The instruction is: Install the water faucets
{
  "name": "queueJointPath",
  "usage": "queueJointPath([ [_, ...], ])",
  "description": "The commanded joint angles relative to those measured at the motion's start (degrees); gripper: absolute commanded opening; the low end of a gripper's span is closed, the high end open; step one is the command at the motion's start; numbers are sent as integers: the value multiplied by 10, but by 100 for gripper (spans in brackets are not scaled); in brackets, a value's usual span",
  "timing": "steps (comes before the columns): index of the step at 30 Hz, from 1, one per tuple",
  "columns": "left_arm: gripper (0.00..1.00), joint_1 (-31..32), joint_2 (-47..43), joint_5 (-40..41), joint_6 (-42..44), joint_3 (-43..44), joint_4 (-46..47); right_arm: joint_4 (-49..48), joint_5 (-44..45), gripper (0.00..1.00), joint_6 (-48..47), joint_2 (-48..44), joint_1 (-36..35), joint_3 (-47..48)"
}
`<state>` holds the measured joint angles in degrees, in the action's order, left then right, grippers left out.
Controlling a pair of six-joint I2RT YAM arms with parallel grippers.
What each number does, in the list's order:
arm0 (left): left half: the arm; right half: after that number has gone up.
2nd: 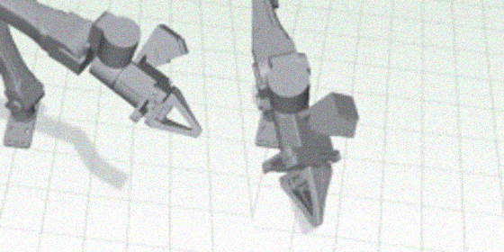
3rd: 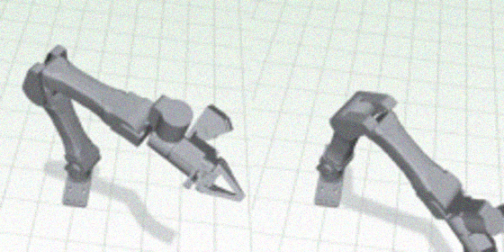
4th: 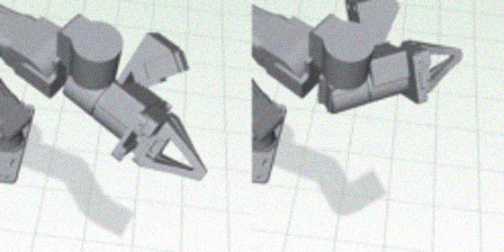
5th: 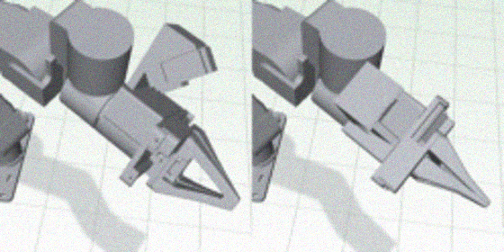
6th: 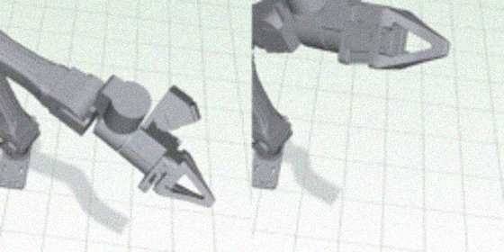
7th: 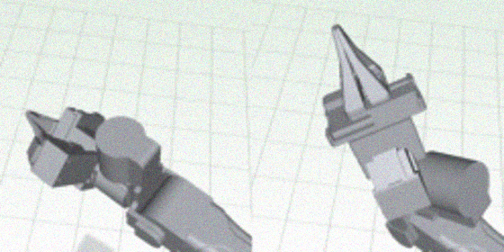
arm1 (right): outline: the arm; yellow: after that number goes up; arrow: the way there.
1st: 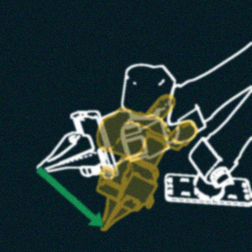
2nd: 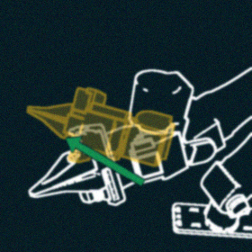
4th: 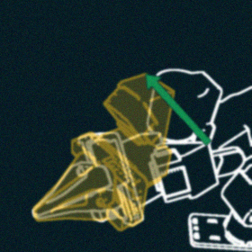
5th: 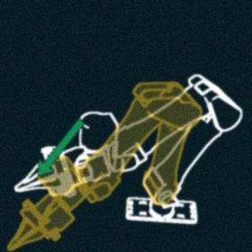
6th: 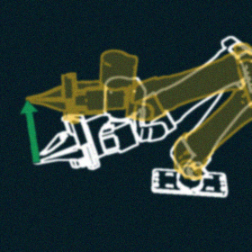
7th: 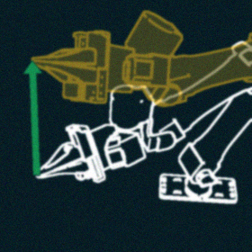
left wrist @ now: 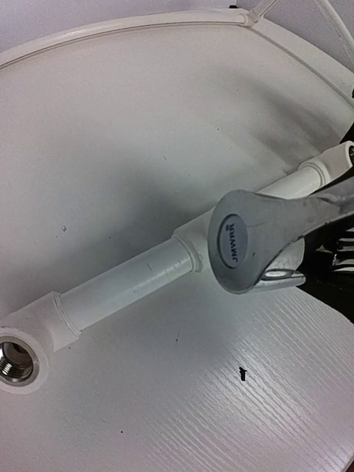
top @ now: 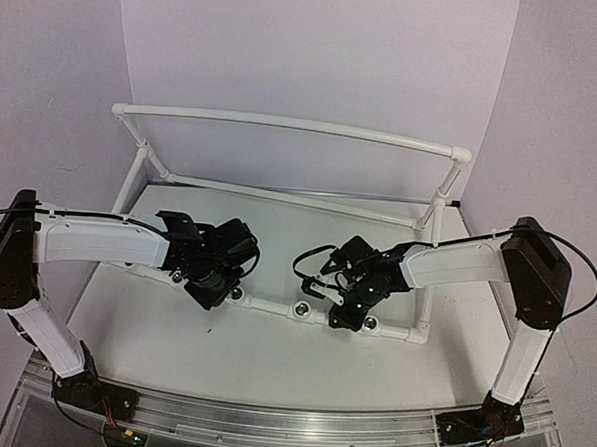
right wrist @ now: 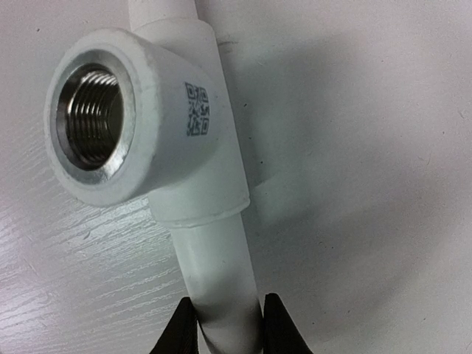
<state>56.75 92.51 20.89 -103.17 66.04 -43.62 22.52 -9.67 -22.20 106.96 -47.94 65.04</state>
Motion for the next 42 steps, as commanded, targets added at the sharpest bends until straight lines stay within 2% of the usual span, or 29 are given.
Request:
queueJointPath([
  [1,0,2,-1,-2,-30,5,44,3,-7,0,60,9,1,13],
  [8,0,2,29,-1,-34,40,22,4,-8,0,61,10,0,14],
  [19,0,2,58,11,-52,36,28,4,-11,0,60,10,1,14],
  [33,0,0,49,63,-33,48,21,5,-12,0,58,12,1,15],
  [42,0,0,67,36,-25,40,54,5,-10,0,56,13,1,14],
])
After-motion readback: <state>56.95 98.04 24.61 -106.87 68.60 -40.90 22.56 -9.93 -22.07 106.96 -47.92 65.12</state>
